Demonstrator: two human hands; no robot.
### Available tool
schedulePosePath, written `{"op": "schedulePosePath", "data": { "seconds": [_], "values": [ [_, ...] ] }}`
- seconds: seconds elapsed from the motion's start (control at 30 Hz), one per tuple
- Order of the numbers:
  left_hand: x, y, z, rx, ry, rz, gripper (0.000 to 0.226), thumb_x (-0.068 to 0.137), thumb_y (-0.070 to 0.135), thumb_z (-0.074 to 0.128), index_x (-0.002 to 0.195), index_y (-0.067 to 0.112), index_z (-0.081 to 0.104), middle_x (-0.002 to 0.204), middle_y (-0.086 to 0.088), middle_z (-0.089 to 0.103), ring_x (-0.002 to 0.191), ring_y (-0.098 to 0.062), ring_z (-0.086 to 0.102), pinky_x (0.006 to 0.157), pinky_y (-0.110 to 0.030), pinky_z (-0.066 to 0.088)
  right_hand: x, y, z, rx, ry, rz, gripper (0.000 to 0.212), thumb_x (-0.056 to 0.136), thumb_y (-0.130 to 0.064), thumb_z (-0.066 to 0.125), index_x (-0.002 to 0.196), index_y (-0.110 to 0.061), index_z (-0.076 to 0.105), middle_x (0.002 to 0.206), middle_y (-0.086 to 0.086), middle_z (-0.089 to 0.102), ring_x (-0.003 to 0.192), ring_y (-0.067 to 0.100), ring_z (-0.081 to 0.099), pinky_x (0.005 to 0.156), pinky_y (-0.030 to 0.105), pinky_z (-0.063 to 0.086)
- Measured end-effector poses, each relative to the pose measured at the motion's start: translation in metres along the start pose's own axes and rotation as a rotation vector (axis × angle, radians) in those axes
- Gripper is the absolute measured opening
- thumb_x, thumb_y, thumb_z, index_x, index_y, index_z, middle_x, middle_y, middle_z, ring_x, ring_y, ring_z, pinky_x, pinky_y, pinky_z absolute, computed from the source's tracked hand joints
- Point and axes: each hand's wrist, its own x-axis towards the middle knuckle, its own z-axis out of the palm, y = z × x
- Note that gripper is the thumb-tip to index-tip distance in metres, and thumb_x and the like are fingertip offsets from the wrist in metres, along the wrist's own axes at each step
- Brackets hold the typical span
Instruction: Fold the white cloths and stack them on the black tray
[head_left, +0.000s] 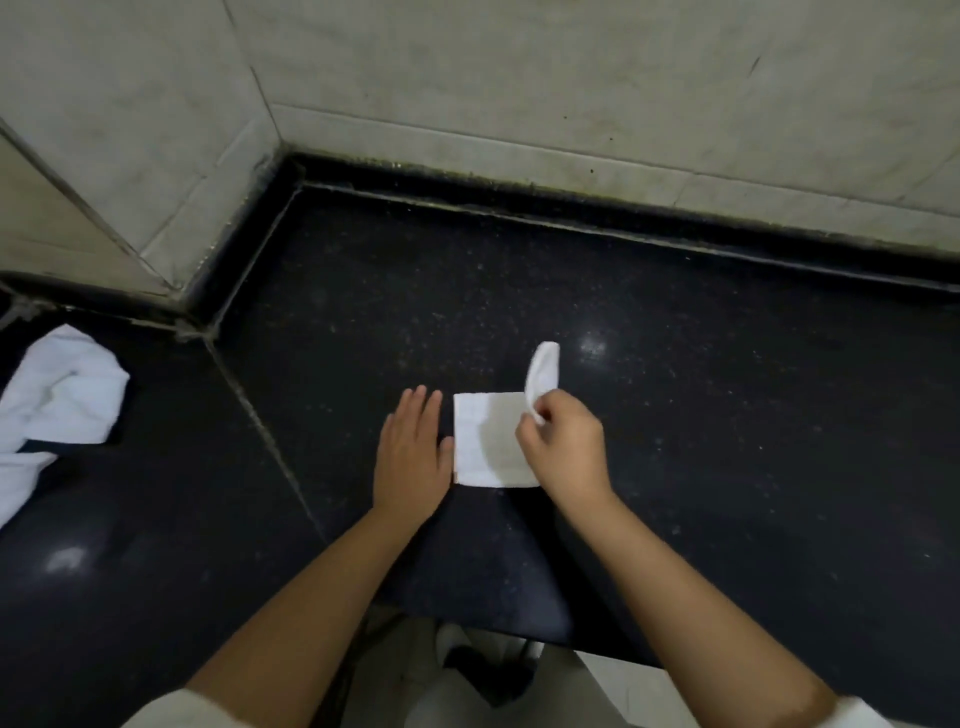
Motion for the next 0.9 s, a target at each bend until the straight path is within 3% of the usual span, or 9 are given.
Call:
{"op": "schedulePosePath", "data": {
  "seconds": [0.07, 0.13, 0.2, 0.33, 0.43, 0.5, 0.63, 0.8, 0.9],
  "values": [
    [-0.012, -0.026, -0.005, -0.002, 0.029, -0.065, 0.055, 0.089, 0.022, 0.042, 0.138, -0.001, 0.037, 0.146, -0.02, 0.037, 0.139, -0.034, 0.029, 0.112, -0.047, 0.025, -0.008, -0.011, 0.026, -0.057, -0.129, -0.065, 0.009, 0.085, -0.008, 0.051, 0.089, -0.003, 0.058, 0.086, 0.006, 0.056, 0.075, 0.018, 0.05, 0.062, 0.023, 0.033],
    [-0.024, -0.045, -0.008, -0.004, 0.035, -0.107, 0.055, 0.088, 0.026, 0.039, 0.135, -0.003, 0.041, 0.143, -0.023, 0.041, 0.136, -0.037, 0.034, 0.109, -0.05, 0.03, -0.019, -0.007, 0.053, -0.191, -0.312, -0.109, 0.027, 0.087, -0.01, 0.049, 0.112, -0.002, 0.053, 0.11, 0.012, 0.056, 0.095, 0.025, 0.055, 0.081, 0.026, 0.042],
    [-0.034, -0.053, -0.009, -0.023, 0.042, -0.13, 0.058, 0.088, 0.031, 0.032, 0.133, -0.004, 0.044, 0.141, -0.024, 0.043, 0.134, -0.038, 0.035, 0.107, -0.05, 0.032, -0.026, 0.0, 0.066, -0.275, -0.381, -0.131, 0.037, 0.088, -0.015, 0.051, 0.123, -0.002, 0.048, 0.12, 0.013, 0.052, 0.106, 0.027, 0.052, 0.093, 0.032, 0.044],
    [-0.038, -0.049, -0.009, -0.066, 0.042, -0.094, 0.048, 0.086, 0.021, 0.043, 0.125, -0.005, 0.053, 0.135, -0.024, 0.049, 0.13, -0.04, 0.042, 0.105, -0.042, 0.028, -0.03, 0.004, 0.064, -0.226, -0.436, -0.162, 0.05, 0.089, -0.015, 0.051, 0.136, -0.003, 0.037, 0.135, 0.009, 0.044, 0.123, 0.022, 0.042, 0.105, 0.022, 0.031],
    [-0.036, -0.037, -0.005, -0.095, 0.032, 0.024, 0.044, 0.084, 0.023, 0.042, 0.117, 0.0, 0.061, 0.126, -0.019, 0.059, 0.121, -0.035, 0.053, 0.101, -0.041, 0.036, -0.029, 0.017, 0.046, -0.271, -0.312, -0.27, 0.045, 0.077, 0.0, 0.053, 0.122, -0.003, 0.055, 0.124, 0.009, 0.056, 0.115, 0.024, 0.054, 0.098, 0.031, 0.044],
    [-0.034, -0.027, -0.001, -0.13, 0.04, 0.161, 0.039, 0.081, 0.022, 0.041, 0.105, 0.005, 0.066, 0.111, -0.012, 0.066, 0.109, -0.022, 0.058, 0.091, -0.038, 0.05, -0.027, 0.032, 0.033, -0.454, -0.225, -0.37, 0.042, 0.05, -0.004, 0.061, 0.09, -0.012, 0.071, 0.093, 0.003, 0.07, 0.087, 0.023, 0.067, 0.07, 0.037, 0.055],
    [-0.025, -0.009, 0.006, -0.056, -0.093, 0.413, 0.027, 0.077, 0.029, 0.05, 0.09, 0.016, 0.07, 0.09, 0.004, 0.068, 0.089, -0.007, 0.053, 0.079, -0.023, 0.053, -0.022, 0.05, 0.014, -0.71, -0.336, -0.422, 0.053, 0.024, 0.0, 0.081, 0.073, -0.019, 0.072, 0.077, -0.002, 0.071, 0.069, 0.023, 0.069, 0.055, 0.03, 0.053],
    [-0.015, 0.005, 0.009, 0.236, -0.271, 0.427, 0.037, 0.065, 0.051, 0.073, 0.083, 0.018, 0.069, 0.084, 0.003, 0.066, 0.083, -0.015, 0.064, 0.078, -0.025, 0.051, -0.003, 0.056, 0.016, -0.685, -0.444, -0.509, 0.027, 0.041, 0.007, 0.079, 0.061, -0.006, 0.068, 0.061, 0.007, 0.064, 0.053, 0.025, 0.06, 0.039, 0.029, 0.051],
    [-0.013, 0.018, 0.004, 0.324, -0.321, 0.328, 0.039, 0.088, 0.04, 0.055, 0.109, 0.008, 0.059, 0.11, -0.008, 0.058, 0.109, -0.025, 0.052, 0.096, -0.036, 0.038, 0.007, 0.054, 0.01, -0.613, -0.492, -0.461, 0.008, 0.07, 0.003, 0.064, 0.076, 0.001, 0.07, 0.076, 0.015, 0.067, 0.071, 0.032, 0.063, 0.06, 0.038, 0.054]
  ]
}}
